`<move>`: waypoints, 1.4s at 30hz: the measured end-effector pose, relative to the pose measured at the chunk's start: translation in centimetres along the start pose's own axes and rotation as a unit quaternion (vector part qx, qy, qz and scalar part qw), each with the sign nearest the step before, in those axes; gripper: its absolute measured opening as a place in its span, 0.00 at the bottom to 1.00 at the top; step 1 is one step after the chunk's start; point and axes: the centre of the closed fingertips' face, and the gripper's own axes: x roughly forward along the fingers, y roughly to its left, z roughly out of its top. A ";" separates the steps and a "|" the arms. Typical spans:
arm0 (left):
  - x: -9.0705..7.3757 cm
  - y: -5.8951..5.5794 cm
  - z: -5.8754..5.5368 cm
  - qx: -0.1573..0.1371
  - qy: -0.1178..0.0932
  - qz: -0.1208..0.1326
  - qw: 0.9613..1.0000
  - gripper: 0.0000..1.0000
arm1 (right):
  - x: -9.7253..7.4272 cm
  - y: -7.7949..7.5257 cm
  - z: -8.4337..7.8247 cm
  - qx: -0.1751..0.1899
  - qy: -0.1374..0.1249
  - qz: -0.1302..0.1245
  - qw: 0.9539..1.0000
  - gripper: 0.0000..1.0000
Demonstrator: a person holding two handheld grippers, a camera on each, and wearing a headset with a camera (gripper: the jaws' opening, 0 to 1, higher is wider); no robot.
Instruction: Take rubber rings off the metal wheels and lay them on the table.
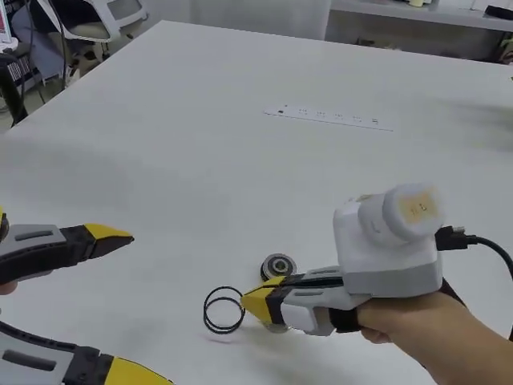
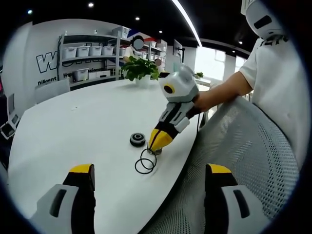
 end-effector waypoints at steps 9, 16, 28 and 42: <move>0.0 0.1 0.1 -0.001 -0.003 0.004 1.000 0.89 | 0.8 0.2 -0.8 -0.033 0.019 -0.007 0.999 0.00; -0.1 0.1 0.1 -0.001 -0.003 0.004 1.000 0.89 | 1.1 0.2 -1.0 -0.044 0.025 -0.010 0.999 0.00; 0.0 0.1 0.0 0.000 -0.001 0.004 1.000 0.88 | 1.1 0.0 -1.1 -0.062 0.031 -0.013 0.997 0.06; -0.1 0.1 0.2 -0.001 -0.006 0.004 1.000 0.88 | -0.4 -0.9 0.9 -0.070 0.005 -0.029 0.997 0.11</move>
